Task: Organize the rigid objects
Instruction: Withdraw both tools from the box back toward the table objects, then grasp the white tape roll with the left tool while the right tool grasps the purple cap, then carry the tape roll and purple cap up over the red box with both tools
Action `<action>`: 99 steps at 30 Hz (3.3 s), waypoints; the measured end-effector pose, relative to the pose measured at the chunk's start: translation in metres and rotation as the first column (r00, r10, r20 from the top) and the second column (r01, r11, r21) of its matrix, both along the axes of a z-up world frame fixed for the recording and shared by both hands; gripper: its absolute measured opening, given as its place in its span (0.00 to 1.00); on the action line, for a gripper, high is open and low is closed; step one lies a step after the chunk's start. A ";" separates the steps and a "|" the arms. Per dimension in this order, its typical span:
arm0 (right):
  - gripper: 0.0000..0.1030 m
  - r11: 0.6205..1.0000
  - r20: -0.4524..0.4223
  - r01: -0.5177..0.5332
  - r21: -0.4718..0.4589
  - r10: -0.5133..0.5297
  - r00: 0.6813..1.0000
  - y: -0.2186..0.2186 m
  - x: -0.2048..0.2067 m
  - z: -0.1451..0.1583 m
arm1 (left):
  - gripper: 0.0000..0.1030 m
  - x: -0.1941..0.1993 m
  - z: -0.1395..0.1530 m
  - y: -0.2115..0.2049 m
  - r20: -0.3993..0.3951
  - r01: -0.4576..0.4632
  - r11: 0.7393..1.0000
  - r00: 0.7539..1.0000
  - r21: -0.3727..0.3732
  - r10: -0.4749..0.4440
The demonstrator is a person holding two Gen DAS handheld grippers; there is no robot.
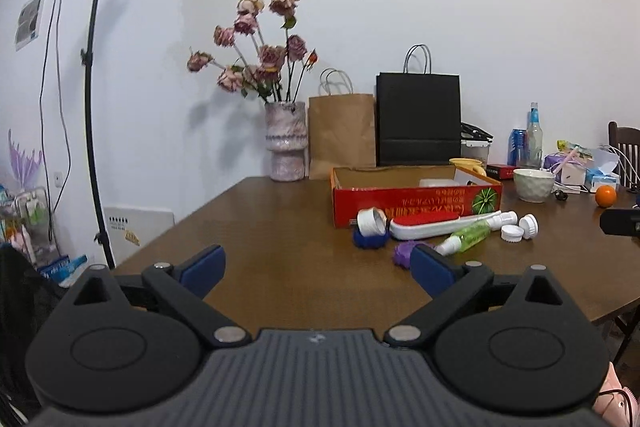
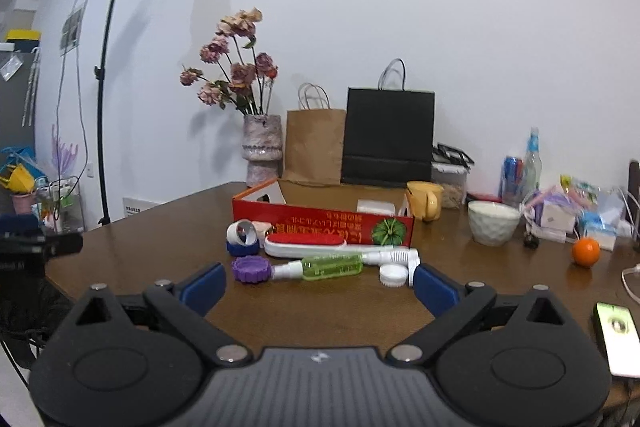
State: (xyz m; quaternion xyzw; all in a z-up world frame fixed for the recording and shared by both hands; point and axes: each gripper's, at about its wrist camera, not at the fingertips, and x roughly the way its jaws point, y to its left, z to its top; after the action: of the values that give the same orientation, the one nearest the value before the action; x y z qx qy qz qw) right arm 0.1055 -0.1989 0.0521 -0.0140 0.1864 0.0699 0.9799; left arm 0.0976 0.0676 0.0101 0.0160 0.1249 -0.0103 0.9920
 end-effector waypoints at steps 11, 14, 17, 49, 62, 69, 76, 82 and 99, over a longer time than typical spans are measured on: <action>0.95 0.997 -0.077 -0.075 -0.001 0.075 0.994 0.027 0.042 -0.018 | 0.97 0.032 -0.013 0.005 -0.070 0.000 0.999 0.998 -0.032 -0.002; 0.90 0.995 -0.112 -0.102 0.005 0.102 0.988 0.035 0.067 -0.030 | 0.92 0.058 -0.013 0.002 -0.080 0.020 0.999 0.996 -0.043 -0.023; 0.89 0.990 -0.137 -0.139 0.011 0.139 0.981 0.044 0.100 -0.039 | 0.79 0.097 -0.012 -0.004 -0.086 0.051 0.997 0.995 -0.054 -0.055; 0.52 0.979 -0.234 -0.203 0.005 0.199 0.952 0.087 0.233 -0.059 | 0.24 0.265 0.003 -0.028 -0.182 0.204 0.955 0.952 -0.215 -0.245; 0.52 0.996 -0.005 -0.083 0.013 0.083 0.997 0.035 0.103 0.022 | 0.24 0.091 0.071 -0.012 0.072 0.099 0.987 0.993 -0.127 -0.090; 0.52 0.993 0.080 -0.119 -0.012 0.120 0.990 0.021 0.025 0.043 | 0.24 0.019 0.078 -0.002 0.093 0.032 0.990 0.995 -0.136 -0.020; 0.52 0.991 0.136 -0.133 -0.023 0.135 0.982 0.018 -0.027 0.056 | 0.24 -0.028 0.076 -0.010 0.123 0.032 0.996 0.992 -0.079 -0.022; 0.52 0.996 0.136 -0.089 0.010 0.087 0.987 0.015 -0.043 0.051 | 0.24 -0.031 0.076 -0.023 0.132 0.082 0.994 0.989 -0.076 -0.072; 0.52 0.995 0.097 -0.084 0.052 0.079 0.992 -0.002 0.042 0.043 | 0.24 0.037 0.079 -0.032 0.093 0.085 0.992 0.993 -0.092 -0.077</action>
State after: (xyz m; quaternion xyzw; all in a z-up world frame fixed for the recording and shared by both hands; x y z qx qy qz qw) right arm 0.1470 -0.2008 0.0948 0.0027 0.1368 0.1145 0.9840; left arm 0.1344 0.0351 0.0891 -0.0259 0.0792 -0.0558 0.9950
